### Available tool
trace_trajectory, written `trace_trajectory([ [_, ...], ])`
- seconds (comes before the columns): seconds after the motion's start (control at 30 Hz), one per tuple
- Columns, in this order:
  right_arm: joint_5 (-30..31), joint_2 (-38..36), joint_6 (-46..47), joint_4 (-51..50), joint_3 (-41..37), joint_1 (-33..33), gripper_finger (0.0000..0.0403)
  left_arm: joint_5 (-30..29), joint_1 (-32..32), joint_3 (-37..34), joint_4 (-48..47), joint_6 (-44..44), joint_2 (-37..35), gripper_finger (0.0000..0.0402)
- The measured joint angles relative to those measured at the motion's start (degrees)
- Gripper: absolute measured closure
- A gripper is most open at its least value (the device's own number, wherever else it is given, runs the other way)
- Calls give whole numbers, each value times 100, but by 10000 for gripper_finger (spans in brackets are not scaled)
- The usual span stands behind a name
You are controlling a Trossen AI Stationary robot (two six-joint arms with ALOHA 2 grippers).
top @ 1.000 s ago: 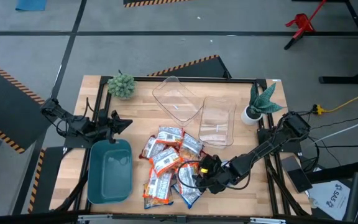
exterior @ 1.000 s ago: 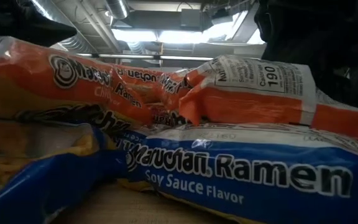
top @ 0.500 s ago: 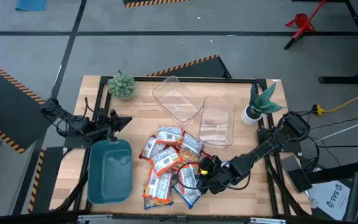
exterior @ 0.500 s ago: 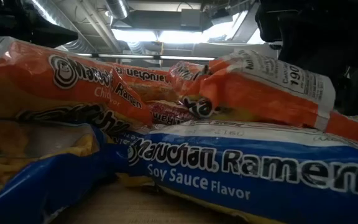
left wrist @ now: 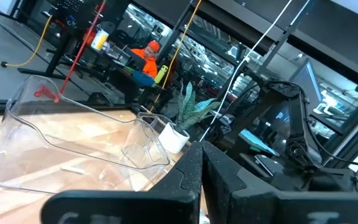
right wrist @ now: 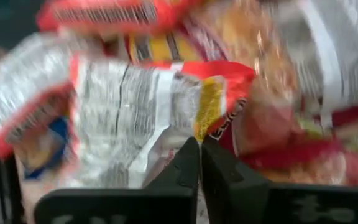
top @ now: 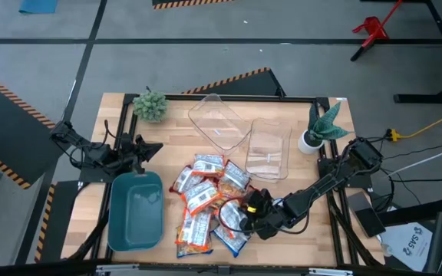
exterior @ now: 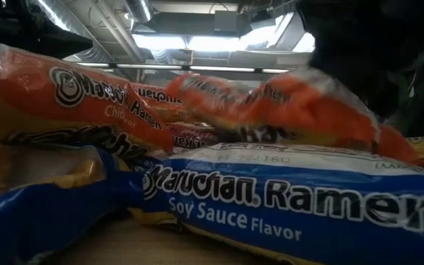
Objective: Sort Maruchan noodles
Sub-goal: Put the orange noodle pack into the right transparent bin
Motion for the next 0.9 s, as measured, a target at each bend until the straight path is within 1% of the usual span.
trace_trajectory([
  [0.13, 317, -17, -120, -115, 223, 0, 402, -3, -2, 0, 1, -2, 0, 401],
  [0.27, 439, -80, -210, -607, 521, -39, 402, -73, -2, 0, 2, -2, 0, 401],
  [0.37, 558, -170, -208, -1129, 751, -77, 402, -217, 0, 0, 2, -2, 0, 401],
  [0.5, 784, -388, -200, -1862, 1034, -187, 403, -243, -1, 0, -1, 0, -1, 401],
  [0.6, 833, -559, -201, -2490, 1252, -369, 403, -245, -2, 0, -2, 0, 0, 401],
  [0.9, 1295, -1351, -212, -4248, 1728, -1065, 403, -304, -2, 0, -2, -2, 0, 401],
])
